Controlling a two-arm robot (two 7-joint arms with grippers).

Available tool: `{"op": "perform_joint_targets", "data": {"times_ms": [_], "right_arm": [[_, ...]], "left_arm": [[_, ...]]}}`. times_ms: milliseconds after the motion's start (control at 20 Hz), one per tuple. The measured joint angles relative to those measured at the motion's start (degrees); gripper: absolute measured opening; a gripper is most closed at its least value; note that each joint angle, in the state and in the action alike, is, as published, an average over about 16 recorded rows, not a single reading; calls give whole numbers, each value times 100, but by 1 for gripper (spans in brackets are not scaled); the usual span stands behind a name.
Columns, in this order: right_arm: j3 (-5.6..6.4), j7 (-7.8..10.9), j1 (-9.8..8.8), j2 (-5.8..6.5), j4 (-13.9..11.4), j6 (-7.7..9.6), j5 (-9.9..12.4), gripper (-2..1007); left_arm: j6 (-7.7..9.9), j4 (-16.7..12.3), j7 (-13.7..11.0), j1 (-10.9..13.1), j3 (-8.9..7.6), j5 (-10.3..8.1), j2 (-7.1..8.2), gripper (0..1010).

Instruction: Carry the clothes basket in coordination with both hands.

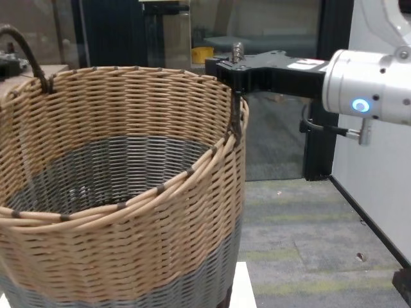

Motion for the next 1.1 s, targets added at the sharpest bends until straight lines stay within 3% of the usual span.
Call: {"op": "perform_joint_targets", "data": {"times_ms": [400,1100], "right_arm": [[-128,73,276,-244,481,-93,-243,93],[-188,111,537,-560,1074,-177,-480,93]], "left_arm": [[-57,516,-275,-345,175,120,-100,0],[-333,1109,-485,-691,329,338,-219,0]]}}
